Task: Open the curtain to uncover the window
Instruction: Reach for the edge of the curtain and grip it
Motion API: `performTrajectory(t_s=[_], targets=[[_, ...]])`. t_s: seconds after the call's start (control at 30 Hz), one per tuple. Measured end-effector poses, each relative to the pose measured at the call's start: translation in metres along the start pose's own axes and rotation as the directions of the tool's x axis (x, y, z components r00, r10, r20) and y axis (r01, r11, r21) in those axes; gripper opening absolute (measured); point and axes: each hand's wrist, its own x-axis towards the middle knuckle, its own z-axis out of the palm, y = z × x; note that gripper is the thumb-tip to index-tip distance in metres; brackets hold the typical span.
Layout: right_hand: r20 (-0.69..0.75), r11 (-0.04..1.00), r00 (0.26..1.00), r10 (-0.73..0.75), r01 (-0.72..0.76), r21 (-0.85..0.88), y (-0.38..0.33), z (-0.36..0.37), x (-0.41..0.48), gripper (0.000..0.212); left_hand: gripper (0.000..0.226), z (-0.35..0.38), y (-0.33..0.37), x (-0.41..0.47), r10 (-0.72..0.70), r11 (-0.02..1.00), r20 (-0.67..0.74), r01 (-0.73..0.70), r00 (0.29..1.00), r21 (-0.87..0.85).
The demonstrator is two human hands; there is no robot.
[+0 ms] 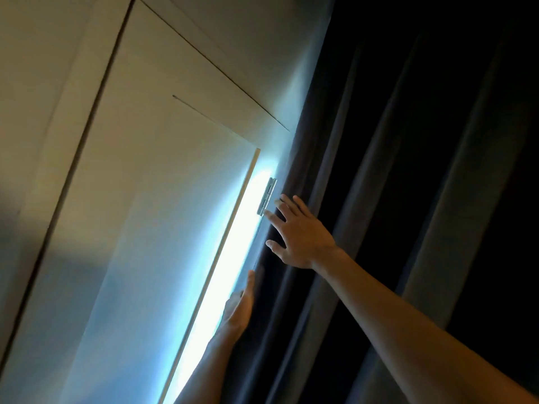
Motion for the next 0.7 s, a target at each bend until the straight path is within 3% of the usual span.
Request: performTrajectory(t_s=[0.1, 0.23, 0.5, 0.7], targets=[[0.012, 1.000, 1.000, -0.011, 0.011, 0.000, 0.001, 0.000, 0.003, 0.069, 0.057, 0.008, -0.001, -0.011, 0.077, 0.995, 0.102, -0.069, 0.992, -0.074], [0.045, 0.997, 0.998, -0.032, 0.035, -0.072, 0.004, -0.001, 0.003, 0.064, 0.037, 0.011, 0.000, -0.025, 0.021, 0.994, 0.159, -0.003, 0.987, -0.112], [0.044, 0.979, 0.997, -0.068, 0.075, -0.191, 0.007, -0.020, -0.003, 0.060, 0.062, 0.006, 0.005, -0.052, 0.037, 0.989, 0.056, -0.029, 0.998, -0.143], [0.059, 0.977, 0.994, -0.089, 0.099, -0.190, 0.000, -0.044, 0.000, 0.062, 0.093, -0.003, 0.005, -0.068, 0.083, 0.996, -0.119, -0.079, 0.989, 0.039]])
